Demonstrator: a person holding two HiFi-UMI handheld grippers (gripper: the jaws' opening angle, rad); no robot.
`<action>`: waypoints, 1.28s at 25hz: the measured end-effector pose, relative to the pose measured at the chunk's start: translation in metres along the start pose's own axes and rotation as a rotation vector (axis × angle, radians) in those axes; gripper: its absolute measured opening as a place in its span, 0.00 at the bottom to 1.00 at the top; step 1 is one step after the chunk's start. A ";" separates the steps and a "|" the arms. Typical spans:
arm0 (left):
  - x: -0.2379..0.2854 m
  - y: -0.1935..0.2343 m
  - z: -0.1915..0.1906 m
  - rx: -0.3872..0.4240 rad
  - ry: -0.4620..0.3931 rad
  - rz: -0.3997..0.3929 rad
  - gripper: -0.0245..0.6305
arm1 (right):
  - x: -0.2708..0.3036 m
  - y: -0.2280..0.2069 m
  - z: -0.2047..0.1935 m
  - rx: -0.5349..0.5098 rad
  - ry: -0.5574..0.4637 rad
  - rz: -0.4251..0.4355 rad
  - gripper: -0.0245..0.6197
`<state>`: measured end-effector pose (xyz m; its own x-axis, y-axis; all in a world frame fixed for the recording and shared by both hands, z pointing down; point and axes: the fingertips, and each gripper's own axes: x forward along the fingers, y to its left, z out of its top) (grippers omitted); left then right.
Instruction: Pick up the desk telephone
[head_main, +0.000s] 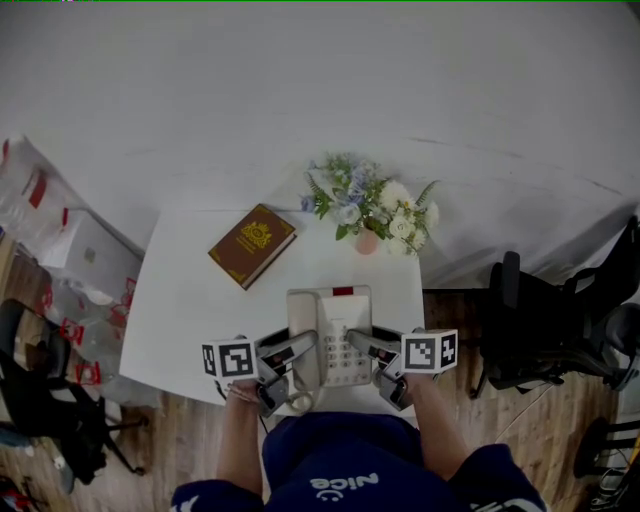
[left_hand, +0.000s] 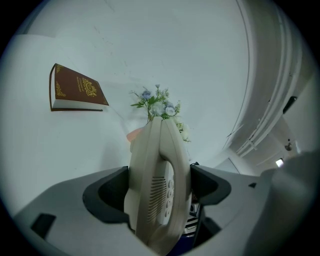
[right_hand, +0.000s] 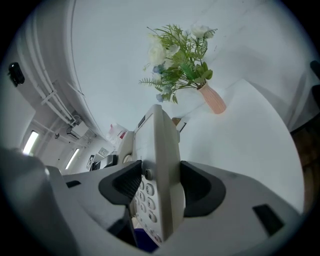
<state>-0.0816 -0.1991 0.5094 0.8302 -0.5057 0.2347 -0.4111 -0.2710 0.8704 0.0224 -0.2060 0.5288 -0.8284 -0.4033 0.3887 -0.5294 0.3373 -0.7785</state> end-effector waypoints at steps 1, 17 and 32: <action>-0.001 -0.003 0.000 -0.001 -0.006 0.002 0.63 | -0.002 0.003 0.001 -0.005 -0.005 0.002 0.44; -0.027 -0.060 0.012 0.035 -0.085 -0.036 0.63 | -0.036 0.062 0.022 -0.124 -0.108 0.015 0.44; -0.065 -0.120 0.039 0.198 -0.192 -0.094 0.63 | -0.055 0.129 0.042 -0.241 -0.218 0.065 0.44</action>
<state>-0.1006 -0.1660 0.3726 0.7896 -0.6112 0.0543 -0.4165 -0.4690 0.7788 0.0077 -0.1757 0.3862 -0.8171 -0.5379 0.2073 -0.5263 0.5495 -0.6489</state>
